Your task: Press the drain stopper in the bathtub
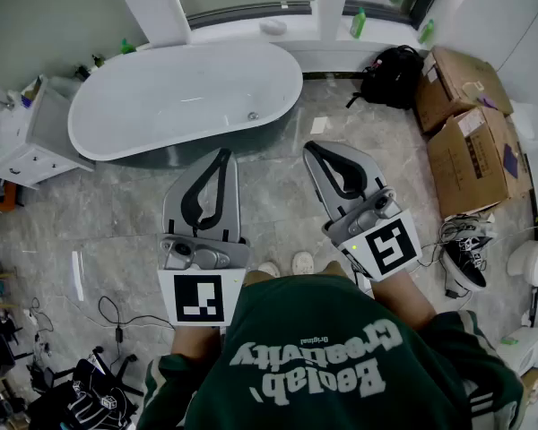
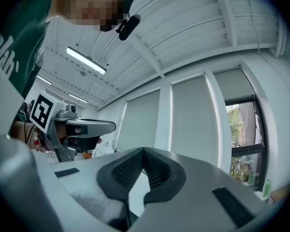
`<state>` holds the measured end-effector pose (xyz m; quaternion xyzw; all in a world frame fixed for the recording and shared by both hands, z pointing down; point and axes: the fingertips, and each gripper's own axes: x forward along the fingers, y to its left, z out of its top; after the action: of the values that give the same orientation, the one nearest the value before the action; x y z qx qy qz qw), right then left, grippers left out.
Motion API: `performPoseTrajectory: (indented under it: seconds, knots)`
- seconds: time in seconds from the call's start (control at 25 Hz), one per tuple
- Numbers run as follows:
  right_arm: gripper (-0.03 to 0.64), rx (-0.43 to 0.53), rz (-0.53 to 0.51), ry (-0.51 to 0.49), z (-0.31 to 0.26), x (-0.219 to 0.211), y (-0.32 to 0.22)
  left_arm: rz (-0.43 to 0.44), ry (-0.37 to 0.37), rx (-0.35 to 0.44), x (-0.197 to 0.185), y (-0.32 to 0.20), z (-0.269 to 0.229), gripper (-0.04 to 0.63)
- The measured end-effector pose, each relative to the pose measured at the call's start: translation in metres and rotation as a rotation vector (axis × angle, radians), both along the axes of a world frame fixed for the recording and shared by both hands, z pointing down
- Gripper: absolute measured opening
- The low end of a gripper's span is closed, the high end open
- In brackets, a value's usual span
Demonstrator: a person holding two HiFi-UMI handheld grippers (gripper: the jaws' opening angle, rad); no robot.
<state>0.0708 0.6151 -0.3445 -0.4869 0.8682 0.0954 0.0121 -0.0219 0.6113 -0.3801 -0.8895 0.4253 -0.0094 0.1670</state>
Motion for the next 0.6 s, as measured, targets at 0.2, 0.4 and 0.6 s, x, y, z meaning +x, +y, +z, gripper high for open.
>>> performPoseTrajectory:
  seconds: [0.2,0.4,0.6]
  knots:
    - [0.014,0.034,-0.003,-0.003,-0.004,0.006,0.002,-0.014,0.008,-0.008,0.006,-0.002,0.0,0.003]
    - [0.014,0.029,-0.008,-0.02,0.0,0.022,0.006,-0.012,-0.007,-0.015,0.02,0.001,0.006,0.003]
    - [0.014,0.027,-0.031,-0.037,0.003,0.037,0.011,-0.029,-0.009,-0.007,0.038,0.007,0.01,0.003]
